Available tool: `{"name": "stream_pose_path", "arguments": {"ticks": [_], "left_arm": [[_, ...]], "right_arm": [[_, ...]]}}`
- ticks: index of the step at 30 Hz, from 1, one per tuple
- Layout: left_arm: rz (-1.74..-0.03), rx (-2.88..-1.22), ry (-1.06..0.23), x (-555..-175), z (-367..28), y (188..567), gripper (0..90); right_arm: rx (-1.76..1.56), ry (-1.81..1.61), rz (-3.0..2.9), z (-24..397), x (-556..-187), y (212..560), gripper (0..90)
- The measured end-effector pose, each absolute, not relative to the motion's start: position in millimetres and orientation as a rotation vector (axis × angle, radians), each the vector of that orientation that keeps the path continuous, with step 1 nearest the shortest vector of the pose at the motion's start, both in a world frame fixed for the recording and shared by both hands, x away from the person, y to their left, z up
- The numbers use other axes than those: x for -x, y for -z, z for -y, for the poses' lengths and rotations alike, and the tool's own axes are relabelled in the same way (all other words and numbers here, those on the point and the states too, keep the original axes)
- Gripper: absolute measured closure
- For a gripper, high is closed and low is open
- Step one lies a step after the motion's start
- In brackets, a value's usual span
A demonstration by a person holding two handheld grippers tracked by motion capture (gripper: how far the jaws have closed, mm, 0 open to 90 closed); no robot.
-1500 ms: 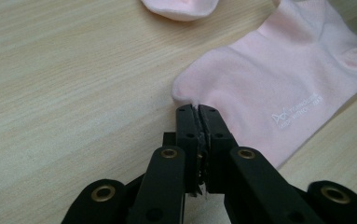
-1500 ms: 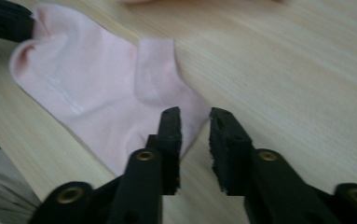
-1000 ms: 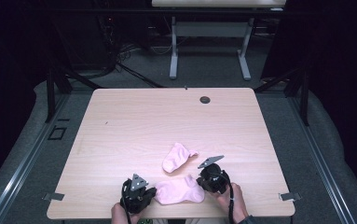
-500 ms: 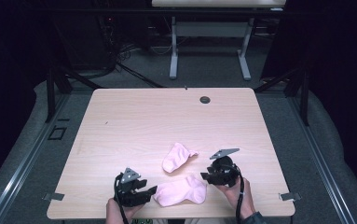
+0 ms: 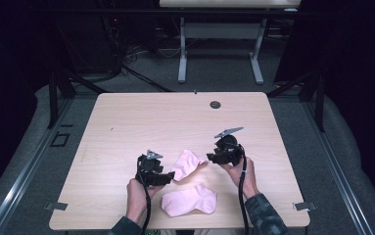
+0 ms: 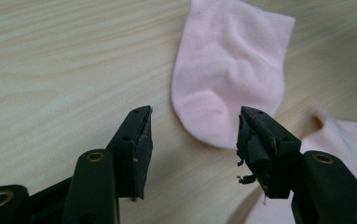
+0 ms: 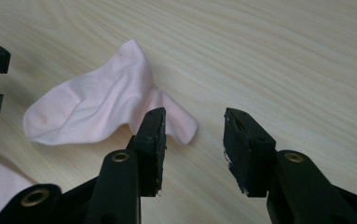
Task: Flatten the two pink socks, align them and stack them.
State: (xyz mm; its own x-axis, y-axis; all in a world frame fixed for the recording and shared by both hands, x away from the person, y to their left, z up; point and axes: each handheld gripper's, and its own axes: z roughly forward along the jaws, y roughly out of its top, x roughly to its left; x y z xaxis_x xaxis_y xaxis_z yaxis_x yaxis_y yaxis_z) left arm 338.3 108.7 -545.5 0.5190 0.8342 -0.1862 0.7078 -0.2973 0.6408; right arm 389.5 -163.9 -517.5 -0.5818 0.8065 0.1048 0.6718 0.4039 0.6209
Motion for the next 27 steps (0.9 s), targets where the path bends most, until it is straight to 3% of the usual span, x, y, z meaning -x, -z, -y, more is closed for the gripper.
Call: {"name": "stream_pose_path", "arguments": {"ticks": [6,20,27], "left_arm": [[-1.283,-2.109,-0.21,-354,-106,551,46.3],[-1.237,-2.252,-0.313,-358,-85,560,54.1],[-1.22,-2.276,-0.314,-357,-86,562,60.6]], "right_arm": [[-1.291,-0.9,-2.506,153,-406,530,57.6],[-1.244,-0.732,-2.587,132,-411,554,53.6],[-1.227,-0.734,-2.6,131,-410,557,60.6]]}}
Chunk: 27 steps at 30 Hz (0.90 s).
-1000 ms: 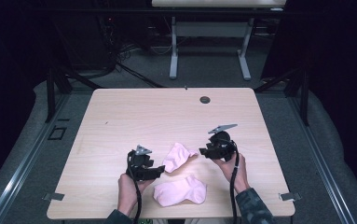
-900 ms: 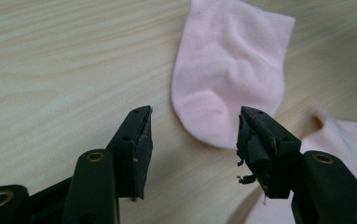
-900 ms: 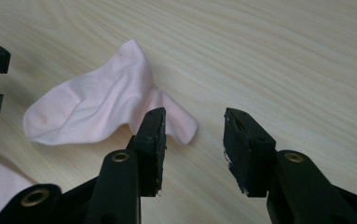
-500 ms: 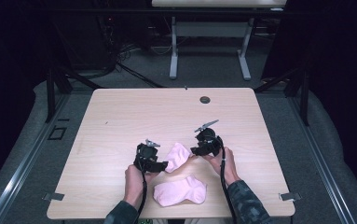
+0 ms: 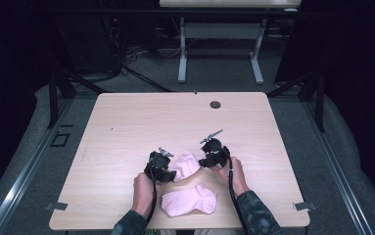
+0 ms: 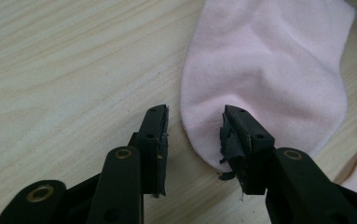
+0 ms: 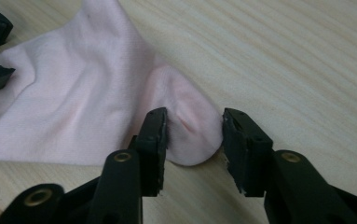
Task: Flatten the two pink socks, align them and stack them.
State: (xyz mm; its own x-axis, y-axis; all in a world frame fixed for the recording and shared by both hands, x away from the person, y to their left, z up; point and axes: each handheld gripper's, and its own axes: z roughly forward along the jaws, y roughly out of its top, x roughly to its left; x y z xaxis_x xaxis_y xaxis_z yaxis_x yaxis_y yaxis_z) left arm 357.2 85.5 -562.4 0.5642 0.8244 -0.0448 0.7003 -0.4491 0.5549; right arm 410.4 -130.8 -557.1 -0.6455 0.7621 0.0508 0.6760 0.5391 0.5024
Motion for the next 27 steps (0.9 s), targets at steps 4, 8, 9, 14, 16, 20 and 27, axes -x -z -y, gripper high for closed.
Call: {"name": "stream_pose_path", "arguments": {"ticks": [4,8,9,14,16,20,27], "left_arm": [[-1.207,-2.283,-0.333,-356,-86,563,65.8],[-1.176,-2.299,-0.345,-354,-84,563,75.3],[-1.168,-2.305,-0.351,-353,-83,562,79.2],[-1.136,-2.314,-0.367,-353,-84,562,88.1],[-1.131,-2.313,-0.372,-353,-86,559,88.5],[-1.122,-2.29,-0.368,-354,-91,550,88.6],[-1.133,-2.34,-0.325,-368,-93,549,87.9]], "right_arm": [[-1.229,-0.743,-2.622,130,-410,558,67.3],[-1.24,-0.783,-2.614,132,-409,560,76.7],[-1.248,-0.788,-2.613,132,-409,559,79.6],[-1.254,-0.811,-2.547,137,-402,554,83.5],[-1.25,-0.83,-2.51,142,-397,549,83.9],[-1.254,-0.822,-2.445,152,-379,534,84.0],[-1.281,-0.771,-2.502,149,-344,542,81.4]]}}
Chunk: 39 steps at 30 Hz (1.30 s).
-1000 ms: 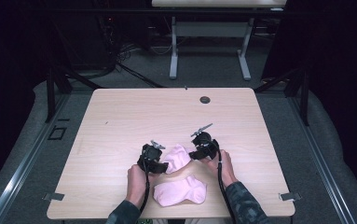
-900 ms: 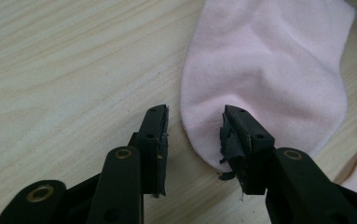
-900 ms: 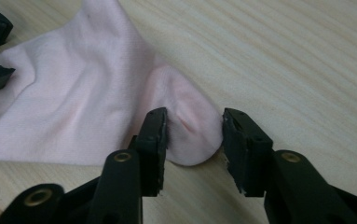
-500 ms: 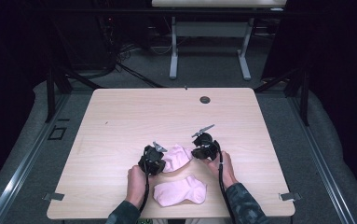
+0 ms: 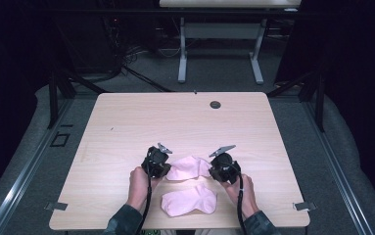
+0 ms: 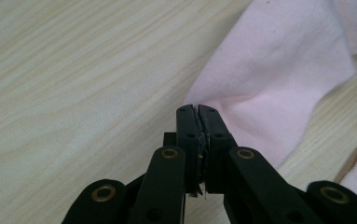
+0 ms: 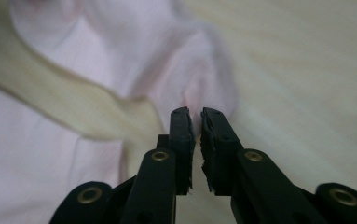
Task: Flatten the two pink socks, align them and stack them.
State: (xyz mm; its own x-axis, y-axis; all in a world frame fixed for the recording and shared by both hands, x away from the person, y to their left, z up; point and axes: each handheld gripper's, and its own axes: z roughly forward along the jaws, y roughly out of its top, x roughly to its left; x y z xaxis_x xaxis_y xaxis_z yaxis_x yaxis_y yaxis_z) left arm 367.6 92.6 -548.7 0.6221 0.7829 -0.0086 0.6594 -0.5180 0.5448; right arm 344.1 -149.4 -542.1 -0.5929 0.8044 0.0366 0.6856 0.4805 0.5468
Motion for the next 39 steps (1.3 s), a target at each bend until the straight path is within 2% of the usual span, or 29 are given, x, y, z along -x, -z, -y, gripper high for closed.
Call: {"name": "stream_pose_path", "arguments": {"ticks": [3,5,7,10,14,15,21,22,26,29,32,37,39], "left_arm": [[-1.149,-2.362,-0.302,-372,-94,552,85.4],[-1.159,-2.351,-0.296,-372,-97,551,78.7],[-1.175,-2.332,-0.306,-370,-100,548,68.0],[-1.201,-2.311,-0.31,-369,-103,546,61.1],[-1.217,-2.299,-0.302,-367,-103,547,58.3],[-1.225,-2.288,-0.307,-366,-101,548,58.3],[-1.225,-2.326,-0.294,-364,-96,555,62.0],[-1.225,-2.329,-0.288,-364,-96,557,65.7],[-1.219,-2.333,-0.298,-363,-97,558,68.7],[-1.202,-2.335,-0.296,-362,-96,559,77.0],[-1.193,-2.339,-0.302,-361,-94,559,86.6],[-1.179,-2.32,-0.292,-360,-97,554,88.1],[-1.166,-2.263,-0.242,-354,-106,539,88.1]], "right_arm": [[-1.284,-0.782,-2.58,151,-338,551,74.7],[-1.292,-0.813,-2.578,158,-338,548,71.1],[-1.303,-0.891,-2.555,167,-343,540,68.0],[-1.299,-0.962,-2.485,175,-360,526,66.9],[-1.271,-0.913,-2.484,170,-379,523,65.7],[-1.269,-0.868,-2.513,163,-394,531,64.4],[-1.257,-0.771,-2.571,150,-407,549,63.4],[-1.262,-0.745,-2.596,148,-408,553,67.2],[-1.26,-0.751,-2.59,148,-407,558,77.5],[-1.273,-0.803,-2.577,149,-403,560,82.8],[-1.26,-0.77,-2.582,150,-402,559,83.9],[-1.282,-0.802,-2.532,156,-397,552,84.6],[-1.265,-0.825,-2.517,162,-385,530,84.6]]}}
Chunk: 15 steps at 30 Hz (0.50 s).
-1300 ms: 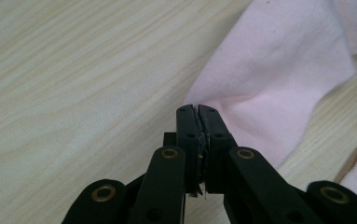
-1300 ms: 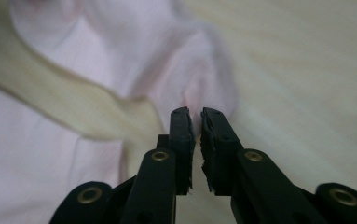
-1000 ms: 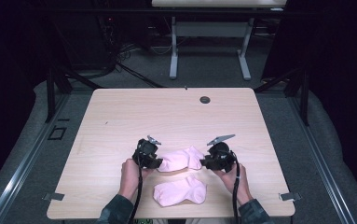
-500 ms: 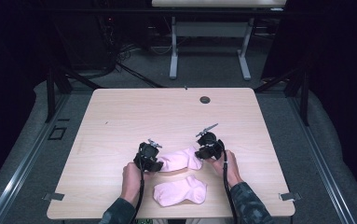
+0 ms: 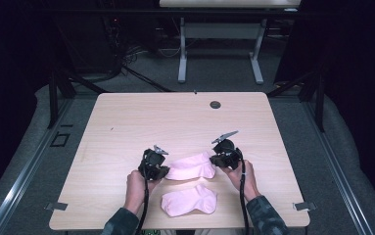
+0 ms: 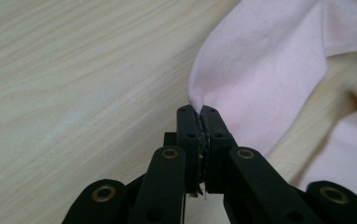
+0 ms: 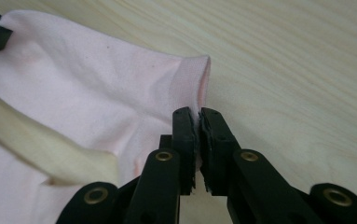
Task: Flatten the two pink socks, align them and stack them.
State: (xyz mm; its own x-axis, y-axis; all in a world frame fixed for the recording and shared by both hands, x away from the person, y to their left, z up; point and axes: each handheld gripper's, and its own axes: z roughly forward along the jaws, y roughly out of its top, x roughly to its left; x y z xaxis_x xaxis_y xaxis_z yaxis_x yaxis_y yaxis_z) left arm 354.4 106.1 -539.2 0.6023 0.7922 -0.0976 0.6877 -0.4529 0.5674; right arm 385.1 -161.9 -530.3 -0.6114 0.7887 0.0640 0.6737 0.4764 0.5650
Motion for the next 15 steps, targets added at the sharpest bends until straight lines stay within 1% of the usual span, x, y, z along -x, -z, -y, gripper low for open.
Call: {"name": "stream_pose_path", "arguments": {"ticks": [4,5,8,11,15], "left_arm": [[-1.134,-2.194,-0.176,-337,-118,513,88.0],[-1.134,-2.194,-0.176,-337,-118,513,88.0],[-1.095,-2.188,-0.122,-317,-124,497,87.9],[-1.07,-2.198,-0.089,-301,-127,496,87.9],[-1.062,-2.24,-0.056,-283,-125,509,88.0]], "right_arm": [[-1.233,-0.876,-2.494,166,-363,501,84.4],[-1.217,-0.876,-2.495,167,-354,492,84.4],[-1.2,-0.907,-2.491,170,-335,480,84.3],[-1.194,-0.919,-2.512,173,-315,476,84.1],[-1.191,-0.898,-2.56,172,-295,490,84.1]]}}
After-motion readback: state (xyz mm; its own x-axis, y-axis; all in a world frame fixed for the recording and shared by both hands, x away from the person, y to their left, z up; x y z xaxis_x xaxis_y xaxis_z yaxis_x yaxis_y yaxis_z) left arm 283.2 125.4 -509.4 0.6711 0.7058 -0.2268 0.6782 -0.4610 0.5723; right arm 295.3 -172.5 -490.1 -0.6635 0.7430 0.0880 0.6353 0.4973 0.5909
